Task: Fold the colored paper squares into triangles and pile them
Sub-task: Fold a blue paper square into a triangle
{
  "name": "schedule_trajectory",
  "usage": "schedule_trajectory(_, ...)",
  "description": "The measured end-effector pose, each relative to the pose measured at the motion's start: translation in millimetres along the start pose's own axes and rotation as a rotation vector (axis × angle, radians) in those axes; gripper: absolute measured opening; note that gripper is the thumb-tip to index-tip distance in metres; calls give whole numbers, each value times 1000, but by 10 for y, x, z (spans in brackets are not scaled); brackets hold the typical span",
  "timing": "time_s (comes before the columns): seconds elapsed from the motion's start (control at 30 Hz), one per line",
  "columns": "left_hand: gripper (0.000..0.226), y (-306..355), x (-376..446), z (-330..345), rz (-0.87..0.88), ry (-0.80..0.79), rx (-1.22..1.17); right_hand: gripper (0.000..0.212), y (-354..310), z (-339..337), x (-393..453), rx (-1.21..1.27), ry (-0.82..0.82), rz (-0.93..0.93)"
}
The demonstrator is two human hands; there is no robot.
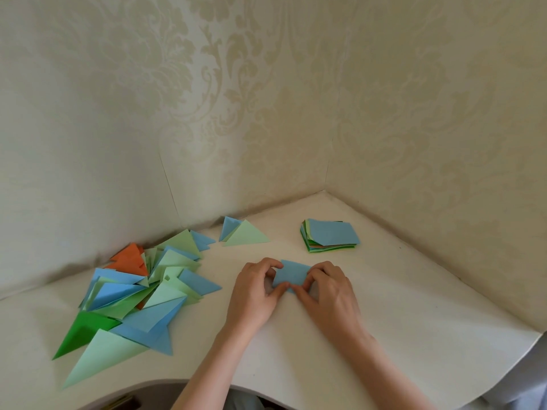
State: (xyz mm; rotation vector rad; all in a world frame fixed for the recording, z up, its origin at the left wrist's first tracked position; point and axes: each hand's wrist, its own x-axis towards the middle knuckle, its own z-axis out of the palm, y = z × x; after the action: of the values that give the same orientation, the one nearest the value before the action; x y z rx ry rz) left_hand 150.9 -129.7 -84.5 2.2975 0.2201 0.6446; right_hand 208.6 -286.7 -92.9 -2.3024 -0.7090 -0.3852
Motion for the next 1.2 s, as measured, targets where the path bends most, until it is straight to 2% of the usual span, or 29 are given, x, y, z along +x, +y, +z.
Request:
schedule_trajectory(0.17,33,-56,12,17,-1,64,-39,20,9,-32,-6,80,-14,54)
schedule_trajectory(0.3,30,-83,20,3,1,57,-26,35,19,-24,-17,32,-33,58)
schedule_trajectory(0.47,30,-72,33,-7,63,-28,124,43,-21,-45,-7,8,-81,98)
schedule_trajectory(0.57,22,34,-1,-44,153,-13,303,33,-28,-100,-1,117,-92,148)
schedule_trajectory(0.67,42,200,-59,-68,118,-110,451,37,-34,-138,1,197,-38,155)
schedule_trajectory(0.77,57,229,-120,-35,148,-136,464,34,-61,-183,-30,279,-22,185)
schedule_trajectory(0.87,45,191,-149,1,163,-102,402,30,-74,-213,-56,319,1,132)
schedule_trajectory(1.0,20,112,-147,-9,160,-40,308,30,-5,-153,-51,229,-5,30)
schedule_trajectory(1.2,10,-54,-101,-157,119,-43,273,13,40,-68,-28,52,-10,-12)
